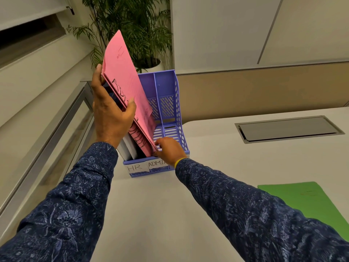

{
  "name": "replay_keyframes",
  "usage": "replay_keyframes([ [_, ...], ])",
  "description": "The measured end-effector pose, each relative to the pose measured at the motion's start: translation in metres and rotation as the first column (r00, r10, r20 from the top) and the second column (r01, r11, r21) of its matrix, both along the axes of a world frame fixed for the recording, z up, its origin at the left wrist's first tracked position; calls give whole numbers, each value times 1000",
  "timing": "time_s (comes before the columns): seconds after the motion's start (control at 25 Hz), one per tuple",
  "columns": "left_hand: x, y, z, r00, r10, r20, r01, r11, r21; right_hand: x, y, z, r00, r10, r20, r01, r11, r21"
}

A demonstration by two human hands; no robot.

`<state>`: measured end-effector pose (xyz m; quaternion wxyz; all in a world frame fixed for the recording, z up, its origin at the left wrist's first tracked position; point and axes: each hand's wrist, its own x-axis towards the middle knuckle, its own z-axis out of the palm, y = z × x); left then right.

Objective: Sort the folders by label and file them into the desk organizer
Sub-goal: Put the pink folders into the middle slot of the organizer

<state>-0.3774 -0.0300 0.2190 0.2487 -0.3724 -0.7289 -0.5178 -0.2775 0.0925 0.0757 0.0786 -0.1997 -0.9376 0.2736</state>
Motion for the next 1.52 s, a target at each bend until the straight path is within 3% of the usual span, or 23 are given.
replay_keyframes([
  [0.28, -3, -2, 2, 998, -38, -47, 39, 999, 36, 11, -1, -2, 998, 15, -56, -12, 999, 39],
  [0.64, 5, -6, 3, 982, 79, -170, -136, 923, -360, 21, 0, 14, 998, -3, -62, 6, 999, 38],
  [1.0, 30, -18, -2, 978, 68, -196, -144, 903, -405, 48, -4, 19, 997, -9, -72, 14, 997, 75],
  [1.36, 122, -42, -68, 999, -48, 3, 44, 880, -473, 134, -23, 14, 1000, -16, -26, 20, 988, 156],
  [1.52, 161, -59, -111, 990, -95, 100, 134, 836, -532, 183, -29, 3, 994, -48, 94, 23, 966, 257],
])
